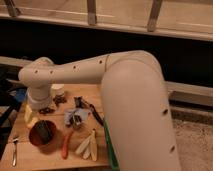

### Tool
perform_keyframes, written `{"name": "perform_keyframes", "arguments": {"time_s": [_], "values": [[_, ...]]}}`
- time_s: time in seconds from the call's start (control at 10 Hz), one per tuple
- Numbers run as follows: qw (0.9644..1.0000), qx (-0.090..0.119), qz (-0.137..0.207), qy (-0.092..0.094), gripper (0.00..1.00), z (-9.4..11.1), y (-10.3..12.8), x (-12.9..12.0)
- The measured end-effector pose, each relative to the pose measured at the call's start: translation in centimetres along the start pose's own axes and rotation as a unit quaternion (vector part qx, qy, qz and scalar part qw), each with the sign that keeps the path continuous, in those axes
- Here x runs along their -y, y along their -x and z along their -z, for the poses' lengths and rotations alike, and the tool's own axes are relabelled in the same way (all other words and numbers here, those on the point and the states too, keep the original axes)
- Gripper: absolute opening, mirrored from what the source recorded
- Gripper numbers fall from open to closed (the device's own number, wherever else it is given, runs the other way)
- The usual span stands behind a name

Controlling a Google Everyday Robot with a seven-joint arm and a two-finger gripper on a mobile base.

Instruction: Place eraser in tray

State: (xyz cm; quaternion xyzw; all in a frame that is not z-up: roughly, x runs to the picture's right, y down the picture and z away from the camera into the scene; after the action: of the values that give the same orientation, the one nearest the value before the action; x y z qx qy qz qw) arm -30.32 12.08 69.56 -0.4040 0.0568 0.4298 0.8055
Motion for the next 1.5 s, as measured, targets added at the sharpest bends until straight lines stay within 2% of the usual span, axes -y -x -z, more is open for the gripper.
{"name": "perform_keyframes", "arguments": {"time_s": [0.3,0.7,0.8,1.5], "values": [[0.9999,-0.012,-0.001,-0.002,0.8,-3.3,0.3,-0.6],[0.9993,-0.032,-0.013,0.017,0.8,-7.3,0.5,-1.0],[0.999,-0.032,-0.011,0.028,0.8,-7.8,0.5,-1.6],[0.9988,-0.035,-0.012,0.031,0.8,-8.3,0.7,-1.9]]}}
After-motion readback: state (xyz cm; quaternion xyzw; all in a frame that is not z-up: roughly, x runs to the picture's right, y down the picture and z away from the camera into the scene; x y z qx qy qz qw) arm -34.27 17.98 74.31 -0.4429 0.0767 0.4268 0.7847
